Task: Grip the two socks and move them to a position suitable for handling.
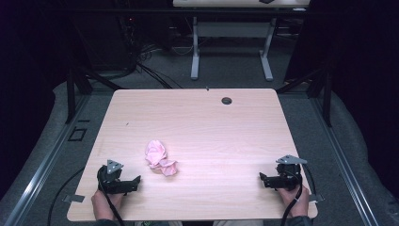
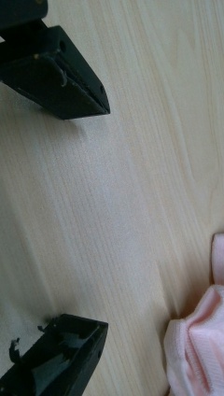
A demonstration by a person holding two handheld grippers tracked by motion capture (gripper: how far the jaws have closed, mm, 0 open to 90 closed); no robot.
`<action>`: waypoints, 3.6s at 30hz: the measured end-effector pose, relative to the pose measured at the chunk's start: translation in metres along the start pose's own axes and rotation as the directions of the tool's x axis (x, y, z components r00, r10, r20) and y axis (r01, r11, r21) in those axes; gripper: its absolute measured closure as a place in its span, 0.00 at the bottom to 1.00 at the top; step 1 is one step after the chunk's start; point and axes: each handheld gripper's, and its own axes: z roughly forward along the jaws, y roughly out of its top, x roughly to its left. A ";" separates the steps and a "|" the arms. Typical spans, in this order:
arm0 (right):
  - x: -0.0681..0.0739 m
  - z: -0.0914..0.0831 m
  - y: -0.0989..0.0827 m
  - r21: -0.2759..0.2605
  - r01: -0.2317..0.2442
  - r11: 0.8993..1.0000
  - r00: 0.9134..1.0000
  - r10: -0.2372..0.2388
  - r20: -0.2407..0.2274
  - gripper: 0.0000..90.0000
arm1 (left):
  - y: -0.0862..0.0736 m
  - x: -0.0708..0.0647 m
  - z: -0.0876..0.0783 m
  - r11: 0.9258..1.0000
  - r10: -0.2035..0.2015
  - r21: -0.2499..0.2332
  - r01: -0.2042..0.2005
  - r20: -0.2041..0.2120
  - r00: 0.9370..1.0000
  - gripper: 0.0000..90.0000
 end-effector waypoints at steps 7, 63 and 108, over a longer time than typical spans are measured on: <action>0.000 0.000 0.000 0.000 0.000 1.000 1.000 0.000 -0.001 0.00 | 0.000 0.001 -0.002 1.000 0.006 -0.011 -0.006 0.029 1.000 0.00; -0.001 -0.001 0.000 -0.010 -0.008 1.000 1.000 0.008 0.006 0.03 | 0.068 -0.097 0.014 0.962 0.273 -0.083 -0.260 0.248 0.930 0.83; -0.002 -0.001 0.000 -0.011 -0.012 1.000 1.000 0.012 0.008 0.04 | 0.088 -0.178 -0.002 0.935 0.343 -0.095 -0.342 0.493 0.799 0.13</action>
